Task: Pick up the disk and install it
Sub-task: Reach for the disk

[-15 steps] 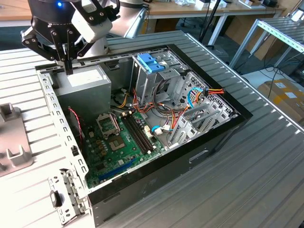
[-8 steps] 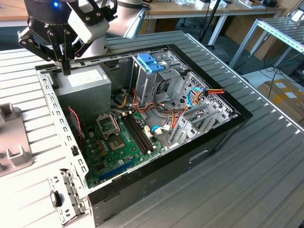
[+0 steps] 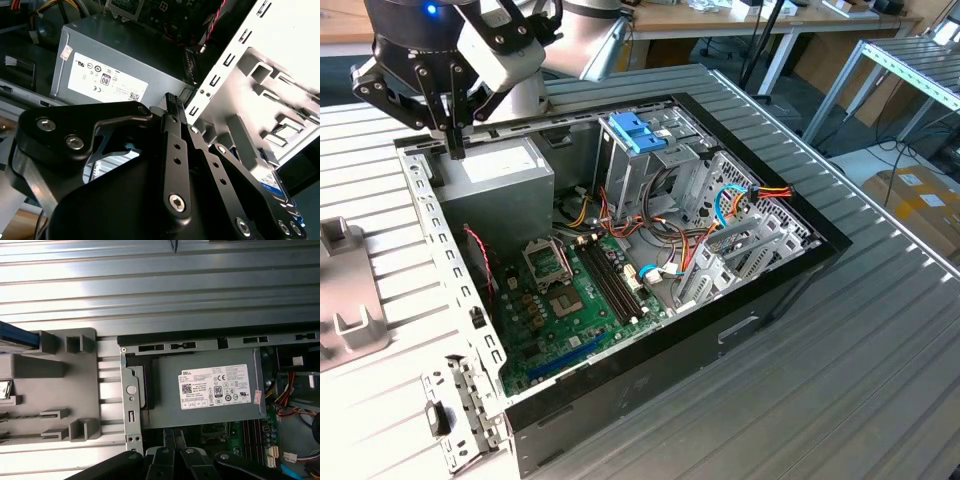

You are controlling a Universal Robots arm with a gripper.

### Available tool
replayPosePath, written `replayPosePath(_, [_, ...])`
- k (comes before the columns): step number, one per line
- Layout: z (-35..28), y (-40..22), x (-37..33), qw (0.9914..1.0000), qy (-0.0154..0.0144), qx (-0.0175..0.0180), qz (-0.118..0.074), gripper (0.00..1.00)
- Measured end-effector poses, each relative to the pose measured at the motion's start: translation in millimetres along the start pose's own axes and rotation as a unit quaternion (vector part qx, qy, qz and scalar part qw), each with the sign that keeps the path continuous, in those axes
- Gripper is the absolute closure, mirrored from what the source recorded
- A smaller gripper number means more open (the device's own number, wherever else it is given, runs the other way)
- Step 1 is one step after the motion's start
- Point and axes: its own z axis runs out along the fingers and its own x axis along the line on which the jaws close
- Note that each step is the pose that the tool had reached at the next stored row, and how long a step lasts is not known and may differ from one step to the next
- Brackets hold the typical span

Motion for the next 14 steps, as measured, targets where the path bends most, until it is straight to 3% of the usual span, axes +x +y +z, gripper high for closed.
replayPosePath(14, [-0.2, -0.6, 7.5, 1.0, 0.0, 0.0, 0.0, 0.89])
